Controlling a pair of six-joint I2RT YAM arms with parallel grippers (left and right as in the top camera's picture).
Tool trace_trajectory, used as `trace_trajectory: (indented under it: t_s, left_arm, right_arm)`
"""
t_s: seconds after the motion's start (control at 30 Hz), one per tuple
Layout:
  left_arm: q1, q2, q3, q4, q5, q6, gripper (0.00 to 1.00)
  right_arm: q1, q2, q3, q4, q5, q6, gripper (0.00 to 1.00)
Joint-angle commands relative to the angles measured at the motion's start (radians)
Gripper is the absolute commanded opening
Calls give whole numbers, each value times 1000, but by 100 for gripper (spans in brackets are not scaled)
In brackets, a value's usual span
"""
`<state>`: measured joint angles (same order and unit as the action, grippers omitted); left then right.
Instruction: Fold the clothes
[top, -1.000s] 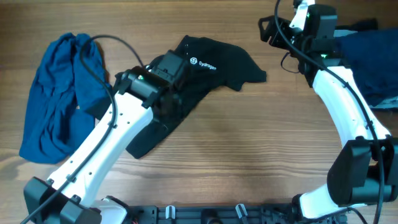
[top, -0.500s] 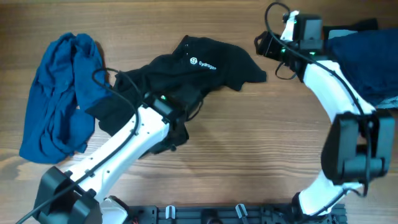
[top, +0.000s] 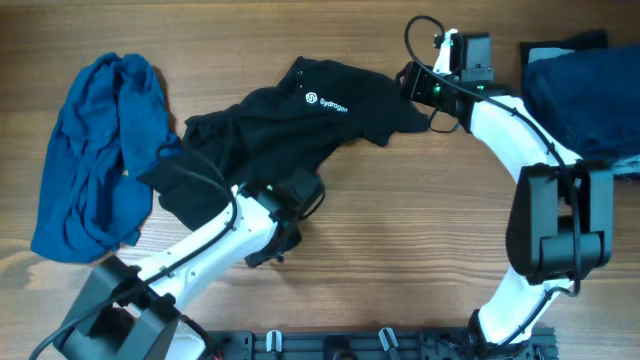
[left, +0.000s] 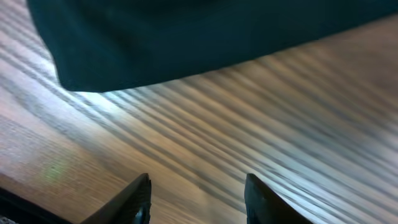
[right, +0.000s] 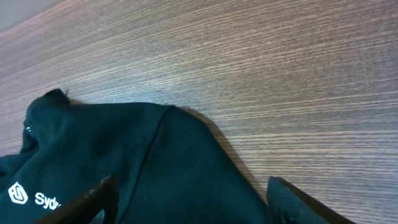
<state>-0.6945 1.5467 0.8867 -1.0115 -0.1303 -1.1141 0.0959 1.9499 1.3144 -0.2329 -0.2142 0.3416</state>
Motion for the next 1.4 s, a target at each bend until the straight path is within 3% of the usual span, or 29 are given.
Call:
trace_trajectory:
  t_s: [0.0, 0.23, 0.37, 0.6, 0.9, 0.93, 0.97, 1.03, 1.37]
  left_arm:
    - [24, 8, -66, 10, -89, -59, 48]
    - [89, 8, -83, 9, -185, -58, 47]
    - [117, 8, -87, 33, -276, -57, 52]
    - [125, 8, -163, 142, -273, -43, 48]
    - [126, 8, -280, 306, -282, -47, 51]
    - [126, 8, -286, 316, -282, -47, 50]
    - [126, 8, -291, 325, -283, -47, 40]
    - [126, 8, -293, 328, -282, -47, 4]
    - [126, -40, -285, 316, -279, -46, 4]
  right_arm:
    - [18, 40, 19, 5, 35, 18, 75]
    - [35, 61, 19, 5, 56, 21, 75]
    - [36, 63, 19, 6, 88, 16, 75]
    - [36, 70, 19, 8, 118, 17, 70]
    - [35, 72, 19, 23, 127, -2, 70]
    - [35, 72, 19, 23, 134, -1, 70]
    - [35, 72, 19, 23, 133, -2, 70]
    - [36, 73, 19, 13, 132, -5, 70]
    - [36, 74, 19, -57, 132, -3, 71]
